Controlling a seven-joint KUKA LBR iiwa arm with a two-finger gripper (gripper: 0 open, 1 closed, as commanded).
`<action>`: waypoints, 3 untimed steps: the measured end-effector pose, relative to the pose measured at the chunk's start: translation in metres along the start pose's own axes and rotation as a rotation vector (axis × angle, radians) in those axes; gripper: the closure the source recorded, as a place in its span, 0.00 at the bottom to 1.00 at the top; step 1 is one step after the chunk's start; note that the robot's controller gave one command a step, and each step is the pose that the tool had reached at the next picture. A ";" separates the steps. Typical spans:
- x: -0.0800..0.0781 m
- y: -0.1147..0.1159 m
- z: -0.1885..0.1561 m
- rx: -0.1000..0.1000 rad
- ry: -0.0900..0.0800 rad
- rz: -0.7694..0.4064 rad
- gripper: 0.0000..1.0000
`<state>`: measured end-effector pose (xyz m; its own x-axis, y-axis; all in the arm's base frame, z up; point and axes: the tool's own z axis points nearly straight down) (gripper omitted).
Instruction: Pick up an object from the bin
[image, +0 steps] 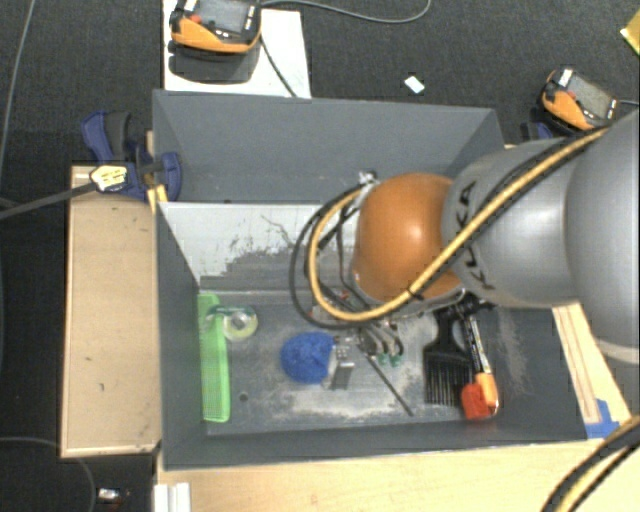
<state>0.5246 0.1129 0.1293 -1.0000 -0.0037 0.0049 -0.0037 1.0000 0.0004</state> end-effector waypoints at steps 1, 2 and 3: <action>-0.002 0.000 -0.003 -0.001 -0.007 0.004 0.00; -0.005 -0.010 0.054 -0.002 -0.009 0.120 0.00; 0.000 -0.005 0.031 -0.002 -0.012 0.069 0.00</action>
Offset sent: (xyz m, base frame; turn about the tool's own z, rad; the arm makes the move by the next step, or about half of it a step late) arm 0.0036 -0.0115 -0.0593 0.1273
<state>0.5245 0.1075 0.0986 -0.9979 0.0651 -0.0071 0.0651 0.9979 0.0026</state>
